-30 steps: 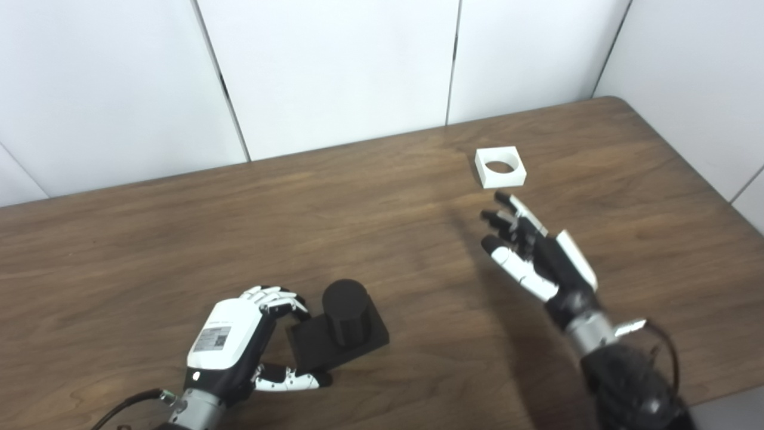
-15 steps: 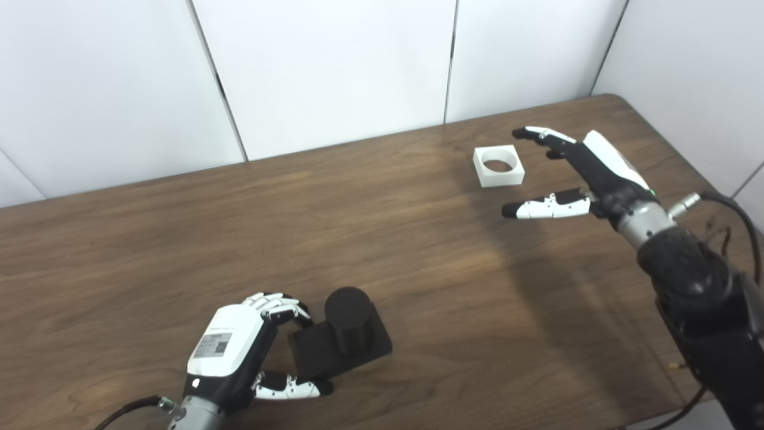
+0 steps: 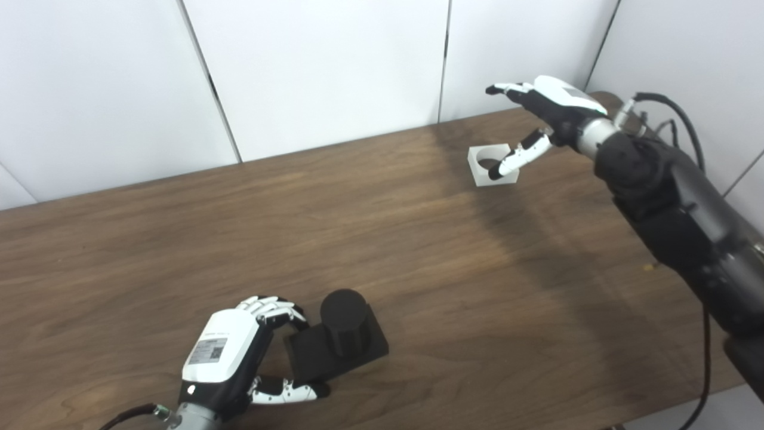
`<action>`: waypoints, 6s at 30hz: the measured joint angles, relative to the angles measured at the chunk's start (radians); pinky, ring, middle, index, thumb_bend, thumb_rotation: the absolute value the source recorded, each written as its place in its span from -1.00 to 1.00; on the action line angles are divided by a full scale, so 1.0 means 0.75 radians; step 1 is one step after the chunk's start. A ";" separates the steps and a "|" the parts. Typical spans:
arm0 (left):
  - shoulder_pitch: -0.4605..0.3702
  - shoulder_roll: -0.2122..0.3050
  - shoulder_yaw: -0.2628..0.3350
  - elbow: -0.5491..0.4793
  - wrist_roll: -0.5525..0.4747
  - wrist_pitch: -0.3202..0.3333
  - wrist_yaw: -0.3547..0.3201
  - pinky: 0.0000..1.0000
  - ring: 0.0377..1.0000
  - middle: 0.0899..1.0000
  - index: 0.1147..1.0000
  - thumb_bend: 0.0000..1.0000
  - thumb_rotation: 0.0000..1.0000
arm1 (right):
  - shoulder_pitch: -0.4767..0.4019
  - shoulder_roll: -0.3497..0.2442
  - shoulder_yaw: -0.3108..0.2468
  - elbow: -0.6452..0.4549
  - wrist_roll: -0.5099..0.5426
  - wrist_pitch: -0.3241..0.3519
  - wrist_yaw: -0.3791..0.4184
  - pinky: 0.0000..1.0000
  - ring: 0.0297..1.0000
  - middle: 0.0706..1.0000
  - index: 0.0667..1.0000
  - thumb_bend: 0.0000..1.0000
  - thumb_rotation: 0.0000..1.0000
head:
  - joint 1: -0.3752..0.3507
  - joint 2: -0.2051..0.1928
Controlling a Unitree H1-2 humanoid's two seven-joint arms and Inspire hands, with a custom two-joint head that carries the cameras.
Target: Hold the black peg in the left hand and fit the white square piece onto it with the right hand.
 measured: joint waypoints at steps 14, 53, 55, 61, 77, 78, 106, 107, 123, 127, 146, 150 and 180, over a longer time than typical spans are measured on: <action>0.009 -0.005 0.004 -0.003 0.005 -0.002 0.008 0.74 0.62 0.46 -0.16 0.03 -0.92 | -0.254 -0.001 0.258 0.335 -0.197 -0.039 0.120 0.97 1.00 1.00 0.91 1.00 -0.42 | -0.002 -0.020; 0.027 -0.016 0.004 -0.038 0.022 0.037 -0.011 0.75 0.61 0.44 -0.16 0.03 -0.92 | -0.268 0.013 0.329 0.404 -0.383 -0.052 0.223 0.96 0.95 0.85 0.49 0.90 -0.44 | 0.018 0.004; 0.027 -0.016 0.004 -0.038 0.022 0.037 -0.010 0.74 0.60 0.43 -0.16 0.03 -0.92 | -0.268 0.013 0.320 0.407 -0.381 -0.073 0.207 0.94 0.94 0.84 0.43 0.88 -0.44 | 0.018 0.004; 0.033 -0.027 0.006 -0.038 0.021 0.036 -0.002 0.74 0.61 0.43 -0.16 0.03 -0.92 | -0.266 0.015 0.312 0.421 -0.376 -0.092 0.180 0.92 0.95 0.84 0.32 0.88 -0.44 | 0.022 0.008; 0.034 -0.029 0.008 -0.040 0.021 0.040 -0.009 0.75 0.62 0.43 -0.16 0.03 -0.92 | -0.265 0.016 0.316 0.422 -0.381 -0.088 0.197 0.84 0.95 0.85 0.49 0.97 -0.41 | 0.027 0.010; 0.034 -0.030 0.008 -0.040 0.021 0.039 -0.008 0.74 0.61 0.43 -0.16 0.03 -0.92 | -0.265 0.016 0.316 0.422 -0.381 -0.088 0.200 0.85 0.95 0.85 0.50 0.98 -0.41 | 0.029 0.012; 0.038 -0.034 0.008 -0.048 0.034 0.046 -0.013 0.73 0.62 0.44 -0.16 0.03 -0.92 | -0.259 0.030 0.250 0.412 -0.277 -0.066 0.212 0.96 1.00 0.85 0.59 1.00 -0.24 | 0.047 0.025; 0.037 -0.034 0.008 -0.047 0.034 0.046 -0.013 0.74 0.62 0.44 -0.16 0.03 -0.92 | -0.259 0.030 0.250 0.412 -0.275 -0.065 0.213 0.96 1.00 0.84 0.59 1.00 -0.25 | 0.047 0.025; 0.038 -0.035 0.007 -0.048 0.034 0.046 -0.015 0.76 0.63 0.44 -0.16 0.03 -0.92 | -0.260 0.032 0.260 0.418 -0.277 -0.062 0.212 0.90 1.00 0.83 0.69 1.00 -0.35 | 0.051 0.018; 0.038 -0.035 0.007 -0.048 0.034 0.047 -0.015 0.76 0.64 0.44 -0.16 0.03 -0.92 | -0.260 0.051 0.260 0.421 -0.280 -0.056 0.212 0.88 0.99 0.82 0.68 1.00 -0.36 | 0.055 0.014; 0.037 -0.044 0.007 -0.048 0.045 0.053 -0.018 0.75 0.63 0.44 -0.16 0.03 -0.92 | -0.261 0.059 0.311 0.501 -0.306 -0.063 0.212 0.83 0.97 0.82 0.67 1.00 -0.32 | 0.059 0.012; 0.037 -0.043 0.007 -0.048 0.045 0.053 -0.018 0.75 0.63 0.44 -0.16 0.03 -0.92 | -0.261 0.059 0.316 0.503 -0.308 -0.065 0.212 0.83 0.98 0.83 0.66 1.00 -0.31 | 0.059 0.012; 0.038 -0.044 0.013 -0.064 0.055 0.056 -0.044 0.76 0.63 0.45 -0.16 0.03 -0.92 | -0.256 0.030 0.286 0.511 -0.320 -0.148 0.132 0.61 0.67 0.55 -0.06 0.11 -0.73 | 0.047 0.027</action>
